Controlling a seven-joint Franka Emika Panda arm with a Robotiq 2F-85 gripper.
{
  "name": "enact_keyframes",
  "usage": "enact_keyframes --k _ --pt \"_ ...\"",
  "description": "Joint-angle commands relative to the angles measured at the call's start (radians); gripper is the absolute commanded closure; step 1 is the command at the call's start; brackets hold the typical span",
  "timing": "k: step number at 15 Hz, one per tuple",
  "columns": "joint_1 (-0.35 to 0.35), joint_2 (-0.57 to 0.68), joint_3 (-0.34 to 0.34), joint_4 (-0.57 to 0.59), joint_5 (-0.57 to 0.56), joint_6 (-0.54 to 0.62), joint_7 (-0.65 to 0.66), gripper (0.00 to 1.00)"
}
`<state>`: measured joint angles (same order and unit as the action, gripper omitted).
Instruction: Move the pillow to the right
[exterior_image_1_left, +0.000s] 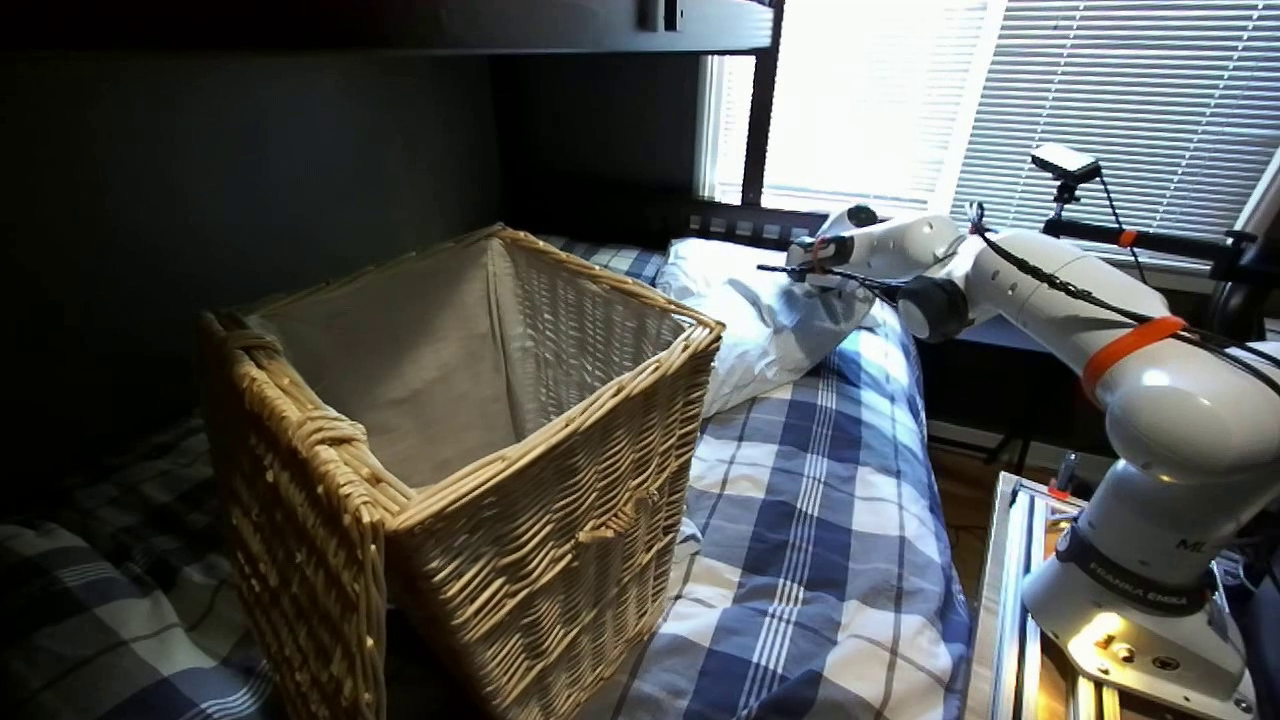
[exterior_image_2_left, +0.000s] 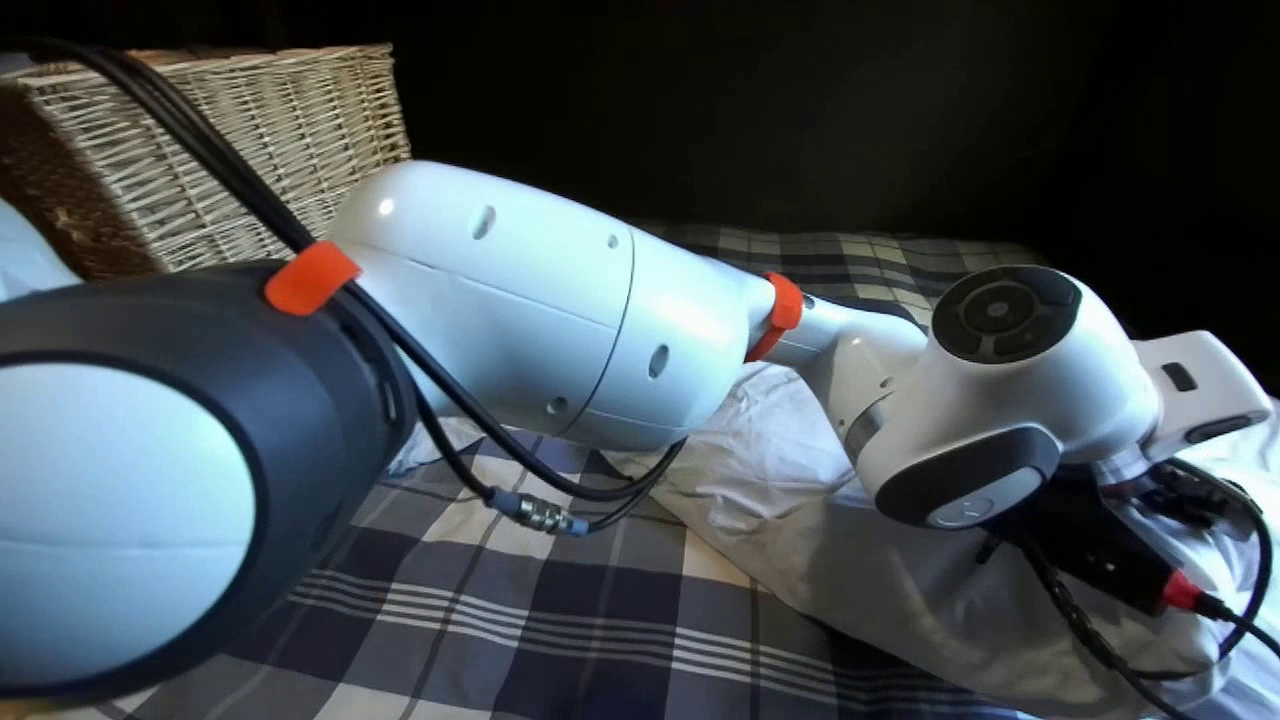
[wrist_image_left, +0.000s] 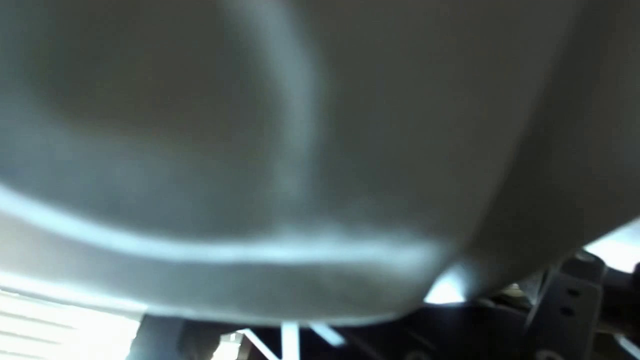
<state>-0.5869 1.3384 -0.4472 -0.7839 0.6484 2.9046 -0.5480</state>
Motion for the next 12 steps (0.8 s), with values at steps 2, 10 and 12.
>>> enact_keyframes --k 2,10,12 --pt "0.039 -0.196 0.165 -0.276 0.035 -0.051 -0.271 0.00" --pt "0.058 -0.470 0.168 -0.594 0.016 -0.224 -0.484 0.00" --pt "0.068 -0.537 0.161 -0.672 0.009 -0.281 -0.521 0.00"
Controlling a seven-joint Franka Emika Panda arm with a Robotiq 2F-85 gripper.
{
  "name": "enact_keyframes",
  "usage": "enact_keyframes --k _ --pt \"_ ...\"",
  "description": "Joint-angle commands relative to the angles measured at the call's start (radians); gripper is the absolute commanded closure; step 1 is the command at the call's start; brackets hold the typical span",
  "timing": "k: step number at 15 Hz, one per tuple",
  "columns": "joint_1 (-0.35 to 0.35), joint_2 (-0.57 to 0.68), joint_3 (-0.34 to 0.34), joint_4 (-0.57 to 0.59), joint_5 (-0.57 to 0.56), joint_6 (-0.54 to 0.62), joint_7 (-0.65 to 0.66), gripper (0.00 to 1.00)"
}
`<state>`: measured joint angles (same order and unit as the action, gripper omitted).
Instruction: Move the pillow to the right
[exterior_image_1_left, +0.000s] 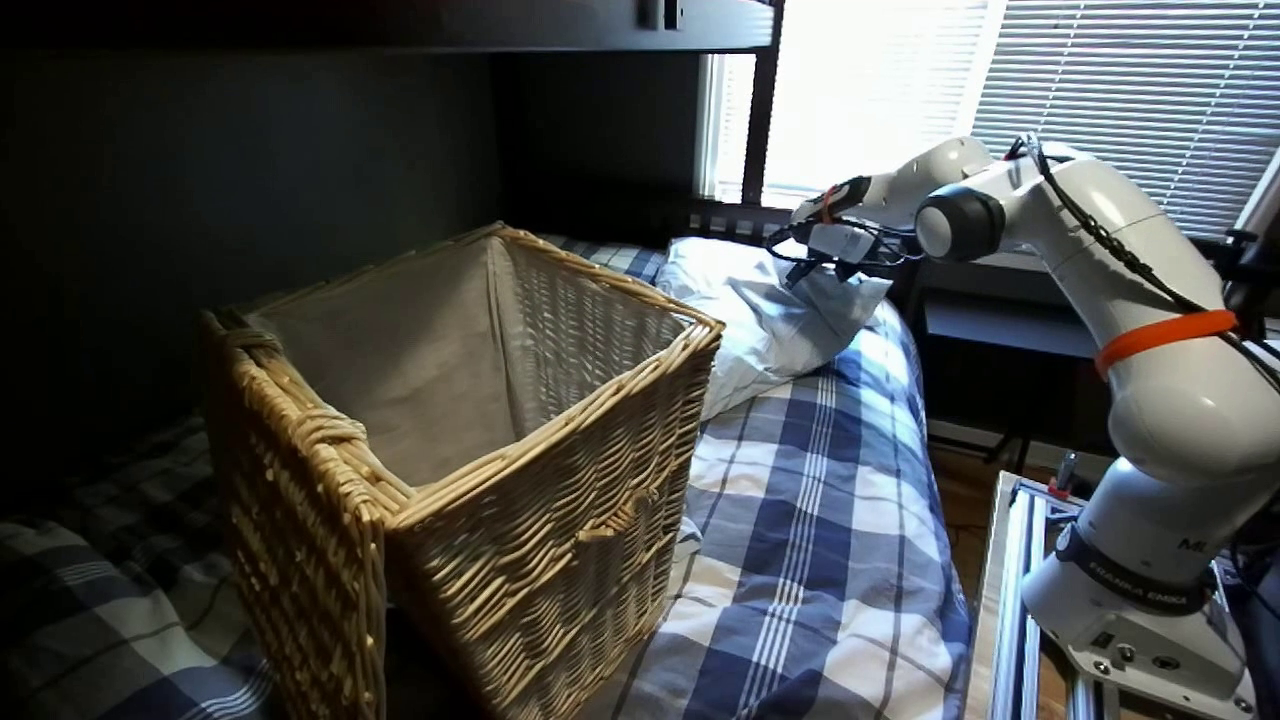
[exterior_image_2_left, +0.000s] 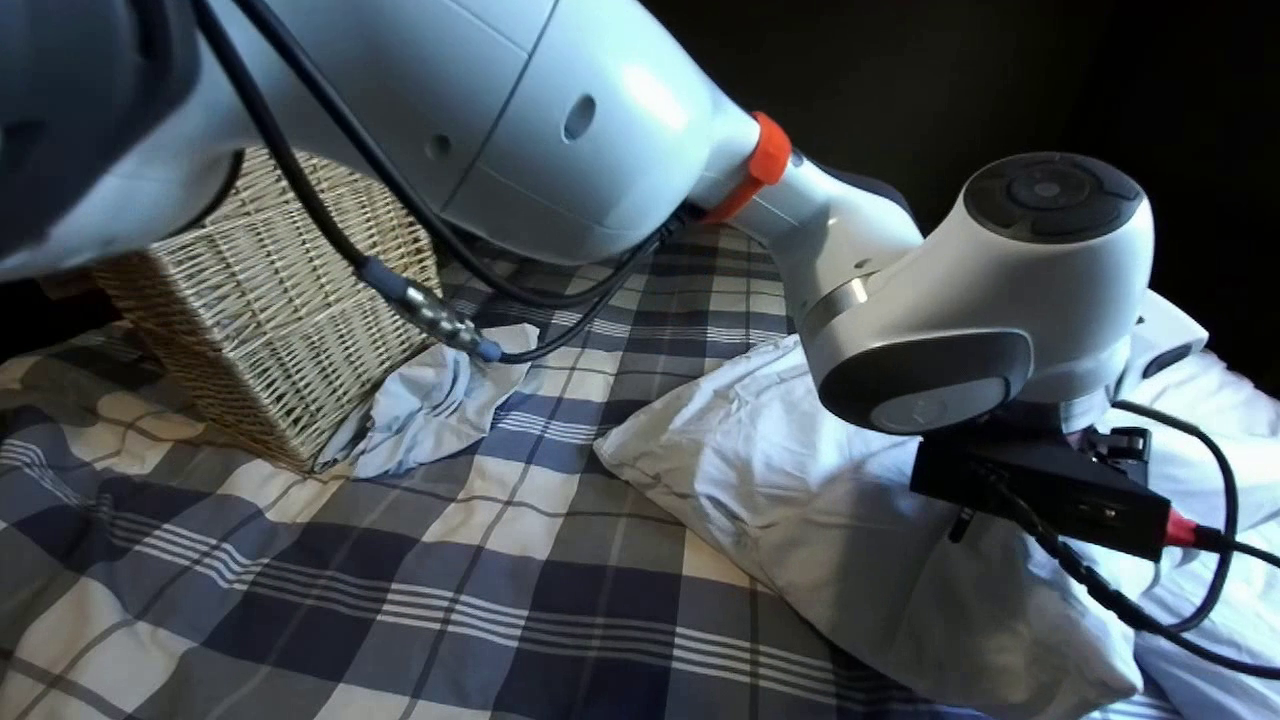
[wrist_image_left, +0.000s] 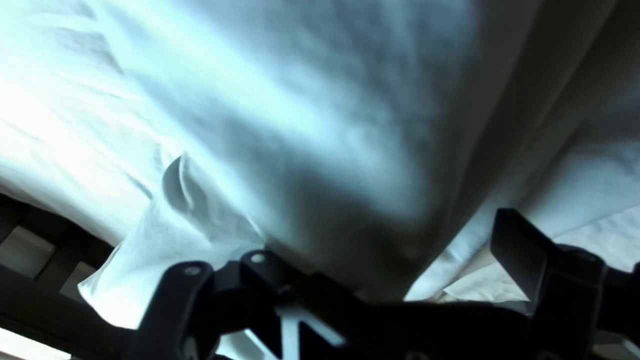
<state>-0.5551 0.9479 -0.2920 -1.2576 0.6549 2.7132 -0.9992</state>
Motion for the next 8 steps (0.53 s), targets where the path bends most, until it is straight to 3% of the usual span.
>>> enact_keyframes --k 1,6,7,8 --pt "0.043 -0.179 0.005 -0.237 -0.001 -0.115 -0.086 0.00" --pt "0.122 -0.344 -0.049 -0.446 -0.077 -0.237 -0.100 0.00" --pt "0.077 -0.391 0.024 -0.489 -0.185 -0.238 -0.048 0.00" --pt "0.086 -0.425 0.028 -0.533 -0.227 -0.253 -0.039 0.00"
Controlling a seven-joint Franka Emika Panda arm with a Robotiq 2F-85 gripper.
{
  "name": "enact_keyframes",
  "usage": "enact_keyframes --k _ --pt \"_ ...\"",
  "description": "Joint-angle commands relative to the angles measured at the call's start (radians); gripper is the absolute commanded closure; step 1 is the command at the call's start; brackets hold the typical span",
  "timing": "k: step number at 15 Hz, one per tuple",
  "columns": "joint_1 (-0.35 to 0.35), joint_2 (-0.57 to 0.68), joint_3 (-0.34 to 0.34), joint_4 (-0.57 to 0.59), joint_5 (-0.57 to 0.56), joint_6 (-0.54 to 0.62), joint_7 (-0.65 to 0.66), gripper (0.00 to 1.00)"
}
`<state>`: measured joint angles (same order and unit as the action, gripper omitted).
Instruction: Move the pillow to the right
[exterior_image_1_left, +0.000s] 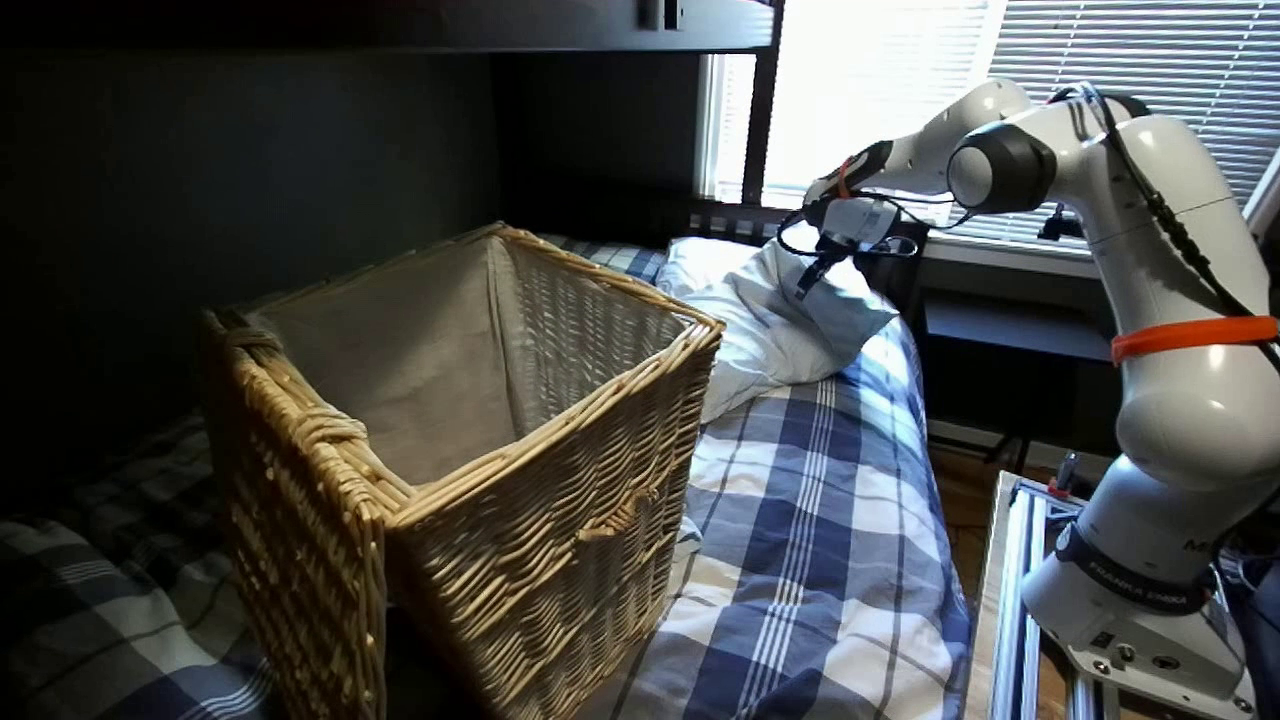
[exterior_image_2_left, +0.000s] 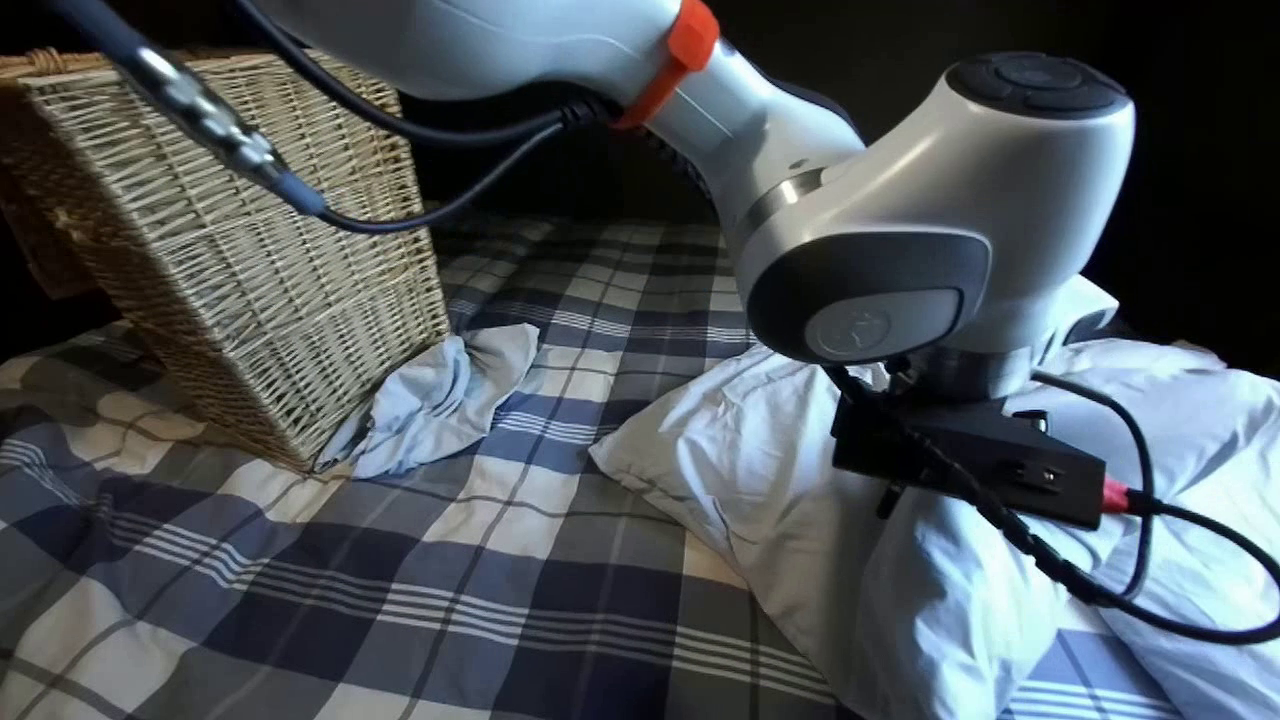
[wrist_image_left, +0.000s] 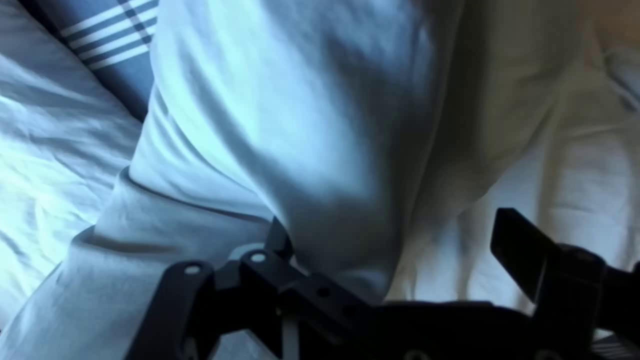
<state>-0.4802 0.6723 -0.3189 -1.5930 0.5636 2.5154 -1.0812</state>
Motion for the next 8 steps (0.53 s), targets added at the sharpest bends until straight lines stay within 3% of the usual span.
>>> enact_keyframes --k 1,4,8 --pt "0.016 -0.186 0.068 -0.240 -0.185 -0.070 0.060 0.00" --pt "0.038 -0.281 0.107 -0.354 -0.287 -0.130 0.091 0.00" --pt "0.093 -0.379 0.173 -0.464 -0.317 -0.271 0.098 0.00"
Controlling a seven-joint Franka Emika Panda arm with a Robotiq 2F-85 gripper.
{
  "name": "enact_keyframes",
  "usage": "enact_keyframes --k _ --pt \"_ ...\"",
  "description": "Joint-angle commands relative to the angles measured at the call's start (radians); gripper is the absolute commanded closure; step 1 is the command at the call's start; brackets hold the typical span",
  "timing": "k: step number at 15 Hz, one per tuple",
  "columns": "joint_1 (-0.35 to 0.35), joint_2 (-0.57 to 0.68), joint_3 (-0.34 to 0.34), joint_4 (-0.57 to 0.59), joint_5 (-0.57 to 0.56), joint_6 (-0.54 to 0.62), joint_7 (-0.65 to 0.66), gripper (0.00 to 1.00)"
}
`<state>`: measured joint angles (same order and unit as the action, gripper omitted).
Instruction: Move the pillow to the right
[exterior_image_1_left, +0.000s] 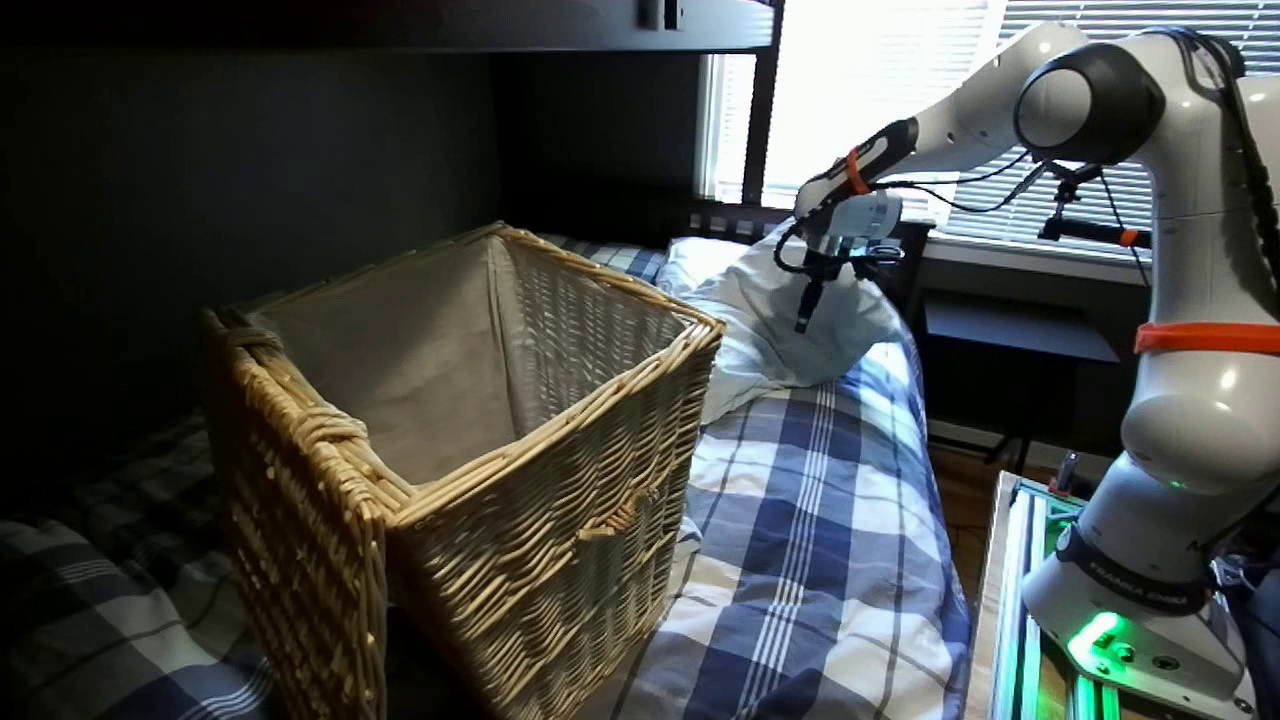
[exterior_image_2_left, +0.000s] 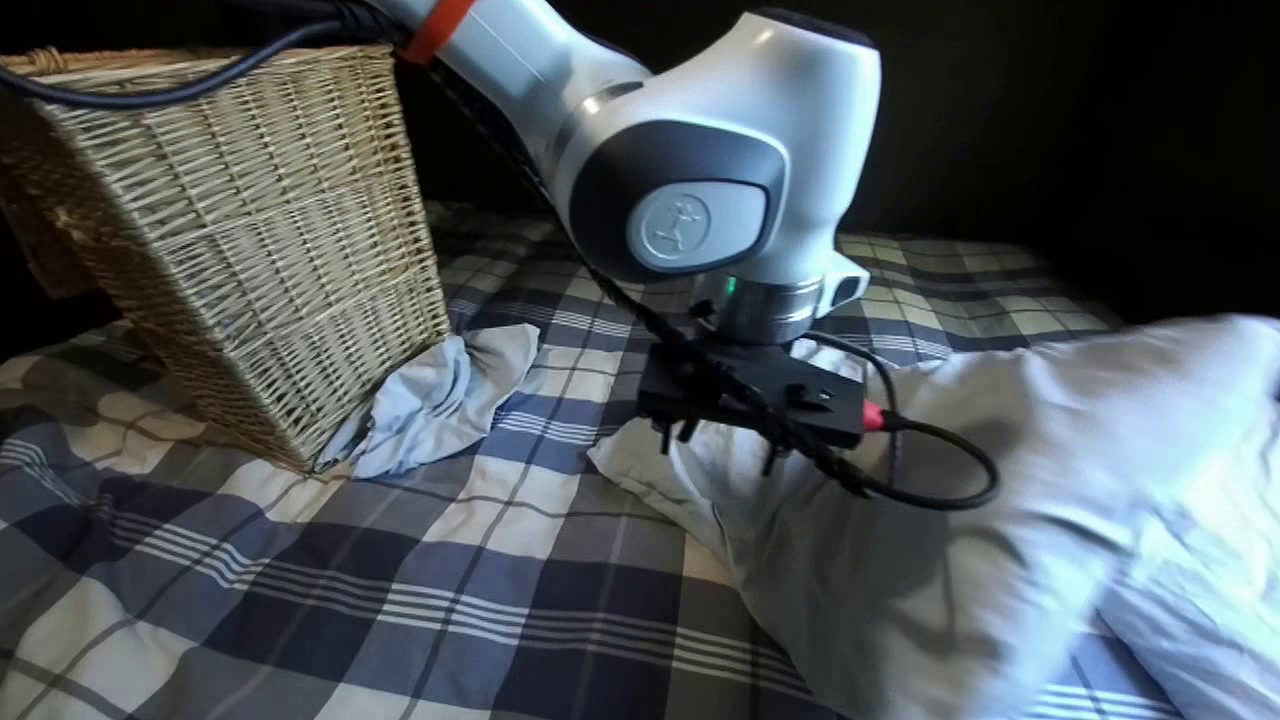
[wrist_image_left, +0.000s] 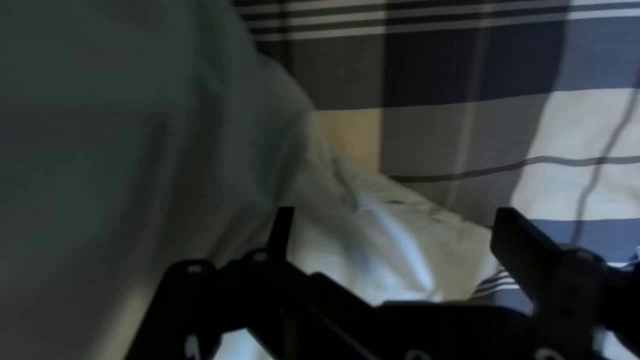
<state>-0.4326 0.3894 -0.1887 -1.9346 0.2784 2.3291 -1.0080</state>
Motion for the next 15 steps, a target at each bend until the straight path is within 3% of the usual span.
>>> enact_keyframes --k 1,7,10,11,15 --pt "0.063 -0.107 0.058 -0.135 -0.029 -0.134 0.026 0.00" --pt "0.165 -0.145 0.087 -0.135 -0.039 -0.453 0.156 0.00" --pt "0.179 -0.218 0.081 -0.206 0.014 -0.327 0.212 0.00" --pt "0.176 -0.143 0.086 -0.124 -0.009 -0.400 0.182 0.00" --pt "0.177 -0.152 0.085 -0.129 -0.008 -0.392 0.184 0.00"
